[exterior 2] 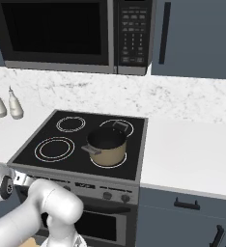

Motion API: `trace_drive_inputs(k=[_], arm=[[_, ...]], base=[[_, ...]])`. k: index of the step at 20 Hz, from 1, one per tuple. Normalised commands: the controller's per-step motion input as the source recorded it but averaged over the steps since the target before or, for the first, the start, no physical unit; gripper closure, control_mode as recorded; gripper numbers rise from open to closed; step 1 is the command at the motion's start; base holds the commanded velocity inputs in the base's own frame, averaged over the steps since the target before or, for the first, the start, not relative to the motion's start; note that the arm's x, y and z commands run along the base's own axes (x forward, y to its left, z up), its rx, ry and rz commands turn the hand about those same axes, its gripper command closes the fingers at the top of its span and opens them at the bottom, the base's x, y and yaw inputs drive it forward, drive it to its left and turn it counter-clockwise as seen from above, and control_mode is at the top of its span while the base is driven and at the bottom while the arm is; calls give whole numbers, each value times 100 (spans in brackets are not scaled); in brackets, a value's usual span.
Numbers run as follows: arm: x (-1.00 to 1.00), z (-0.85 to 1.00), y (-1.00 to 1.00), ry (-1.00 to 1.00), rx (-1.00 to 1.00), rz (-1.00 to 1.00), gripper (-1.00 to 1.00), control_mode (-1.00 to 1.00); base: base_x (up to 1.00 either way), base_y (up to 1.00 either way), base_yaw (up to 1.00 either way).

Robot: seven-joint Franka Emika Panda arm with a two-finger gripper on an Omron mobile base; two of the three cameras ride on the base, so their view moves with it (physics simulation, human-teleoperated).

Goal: Turn off the front left burner of the stove.

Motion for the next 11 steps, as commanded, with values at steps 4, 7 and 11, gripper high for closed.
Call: trace_drive_inputs(k=[4,7,11], arm=[[4,0,0,-14,38,-49,100,-100],[34,-5,4,-12,23,-57,100,-100],[-15,-5,-1,-2,16,-25,100,-100]], base=[[0,0,0],[0,0,0],[0,0,0]])
